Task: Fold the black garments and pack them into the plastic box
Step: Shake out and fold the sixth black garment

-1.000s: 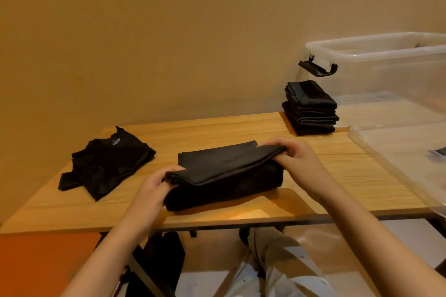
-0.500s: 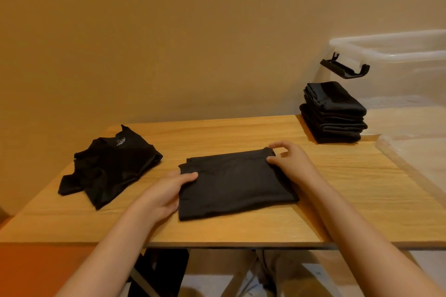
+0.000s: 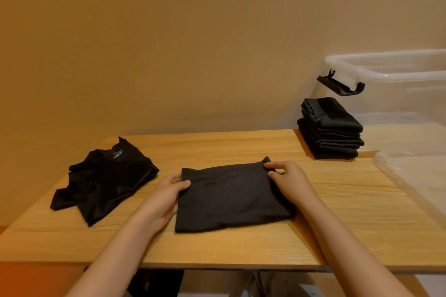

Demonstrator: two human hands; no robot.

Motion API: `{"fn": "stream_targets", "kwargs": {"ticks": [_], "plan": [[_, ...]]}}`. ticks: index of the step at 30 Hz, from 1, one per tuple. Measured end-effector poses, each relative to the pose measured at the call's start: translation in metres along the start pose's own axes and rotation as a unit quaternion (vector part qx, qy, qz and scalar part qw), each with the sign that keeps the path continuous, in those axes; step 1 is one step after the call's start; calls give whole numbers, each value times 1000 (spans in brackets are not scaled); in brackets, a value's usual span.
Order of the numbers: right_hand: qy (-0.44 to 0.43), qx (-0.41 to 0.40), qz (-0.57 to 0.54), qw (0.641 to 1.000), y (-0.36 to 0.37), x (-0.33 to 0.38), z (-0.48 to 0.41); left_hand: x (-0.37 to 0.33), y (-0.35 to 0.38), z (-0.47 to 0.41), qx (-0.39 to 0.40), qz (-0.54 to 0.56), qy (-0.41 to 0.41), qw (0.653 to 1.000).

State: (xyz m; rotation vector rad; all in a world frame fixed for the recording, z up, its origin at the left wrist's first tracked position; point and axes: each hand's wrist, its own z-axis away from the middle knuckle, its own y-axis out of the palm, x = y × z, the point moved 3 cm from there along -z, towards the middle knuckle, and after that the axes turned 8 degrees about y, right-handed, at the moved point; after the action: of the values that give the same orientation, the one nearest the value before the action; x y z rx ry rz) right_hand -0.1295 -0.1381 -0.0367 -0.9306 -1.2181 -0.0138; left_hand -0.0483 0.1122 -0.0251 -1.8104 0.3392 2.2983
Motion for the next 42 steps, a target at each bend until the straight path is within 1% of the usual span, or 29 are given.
{"fn": "stream_targets", "kwargs": {"ticks": [4,5,6,7,8,9,11,12,14,16,17,19,23,28,33,34,36,37,38,40,42], "plan": [[-11,-19,-19,1000,0,-1,6,5,-3,3,-42,10,79,996],[-25,-48,4,999,-2,0,9,5,-4,5,-56,-14,106,993],[-51,-87,46,994,-5,1,14,5,-5,11,-74,-59,137,986],[-86,-126,83,985,-7,4,20,5,-6,17,-93,-126,174,972],[-125,-150,103,975,-9,10,28,4,-4,25,-101,-204,221,948],[-160,-153,112,969,-9,18,37,3,2,34,-89,-277,271,917],[-217,-101,146,960,3,33,55,8,23,50,-1,-408,338,848],[-238,-64,178,953,13,36,62,13,34,54,49,-475,346,808],[-244,9,258,935,34,31,67,27,47,53,106,-579,326,740],[-199,72,327,921,42,16,64,35,47,48,133,-635,301,699],[-181,90,345,916,41,10,62,38,44,47,143,-652,290,686],[-175,110,358,911,36,5,62,41,39,47,156,-669,278,671],[-187,106,347,913,32,5,69,40,39,52,163,-677,276,662],[-195,100,346,912,31,3,71,41,37,56,171,-680,268,661],[-212,133,334,909,26,1,61,43,41,64,188,-674,250,670],[-213,135,330,910,23,0,58,41,42,65,203,-661,239,681],[-213,113,330,913,18,2,57,28,38,60,236,-606,219,727],[-216,94,325,916,18,5,61,18,36,54,244,-576,219,748],[-226,78,314,919,20,11,67,7,34,43,241,-557,231,761],[-260,73,292,917,34,26,90,-12,31,14,208,-556,263,761],[-288,100,287,908,58,37,115,-23,32,-12,182,-569,267,756]]}}
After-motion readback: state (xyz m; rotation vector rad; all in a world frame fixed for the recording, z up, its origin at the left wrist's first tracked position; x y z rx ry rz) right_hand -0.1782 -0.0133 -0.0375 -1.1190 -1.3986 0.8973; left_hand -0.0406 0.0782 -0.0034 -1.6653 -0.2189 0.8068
